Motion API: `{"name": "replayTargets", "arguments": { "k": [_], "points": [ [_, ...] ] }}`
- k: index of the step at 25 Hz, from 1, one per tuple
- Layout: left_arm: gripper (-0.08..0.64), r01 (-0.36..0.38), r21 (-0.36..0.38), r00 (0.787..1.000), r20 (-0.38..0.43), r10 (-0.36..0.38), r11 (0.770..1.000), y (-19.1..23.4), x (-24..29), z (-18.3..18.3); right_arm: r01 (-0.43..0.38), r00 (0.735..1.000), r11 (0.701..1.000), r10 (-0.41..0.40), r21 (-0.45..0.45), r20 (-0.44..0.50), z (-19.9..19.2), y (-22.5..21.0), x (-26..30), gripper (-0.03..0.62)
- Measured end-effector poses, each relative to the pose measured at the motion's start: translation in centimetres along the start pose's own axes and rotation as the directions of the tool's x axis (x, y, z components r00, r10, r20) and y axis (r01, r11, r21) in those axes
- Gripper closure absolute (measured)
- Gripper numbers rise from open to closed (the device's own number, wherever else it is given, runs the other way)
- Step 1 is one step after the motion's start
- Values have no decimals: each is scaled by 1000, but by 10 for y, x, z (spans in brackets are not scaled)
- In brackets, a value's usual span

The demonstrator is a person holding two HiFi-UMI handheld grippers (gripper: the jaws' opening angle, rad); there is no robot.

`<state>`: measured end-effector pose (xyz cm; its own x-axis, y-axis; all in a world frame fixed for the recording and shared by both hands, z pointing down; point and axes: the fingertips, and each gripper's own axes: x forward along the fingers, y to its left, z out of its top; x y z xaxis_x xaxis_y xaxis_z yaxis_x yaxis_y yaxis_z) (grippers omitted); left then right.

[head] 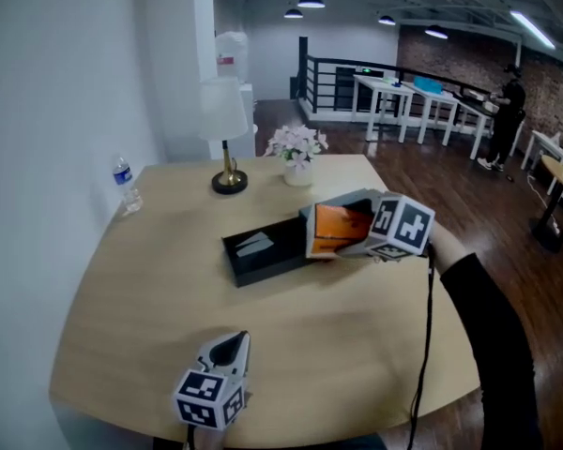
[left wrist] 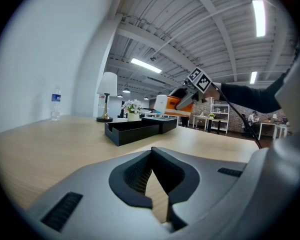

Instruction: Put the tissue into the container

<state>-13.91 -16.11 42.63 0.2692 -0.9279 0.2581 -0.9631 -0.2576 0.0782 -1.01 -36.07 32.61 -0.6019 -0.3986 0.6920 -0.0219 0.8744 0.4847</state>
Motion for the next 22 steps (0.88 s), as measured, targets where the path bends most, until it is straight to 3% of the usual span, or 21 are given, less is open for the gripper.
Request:
{"name": "replayTargets", "arguments": {
  "k": [5,9,22],
  "points": [
    [565,-2,-1,1000,1,2,1000,-2,-2,1,-74,995,989,81,-127,51,74,4,49,196],
    [565,2,-3,1000,1,-2,1000,-2,-2,1,-130,990,968,140,-214,32,104,13,92,196],
    [566,12,17,1000,21,-12,1000,-3,-2,1,-312,948,918,318,-246,-17,92,39,172,196]
  ]
}}
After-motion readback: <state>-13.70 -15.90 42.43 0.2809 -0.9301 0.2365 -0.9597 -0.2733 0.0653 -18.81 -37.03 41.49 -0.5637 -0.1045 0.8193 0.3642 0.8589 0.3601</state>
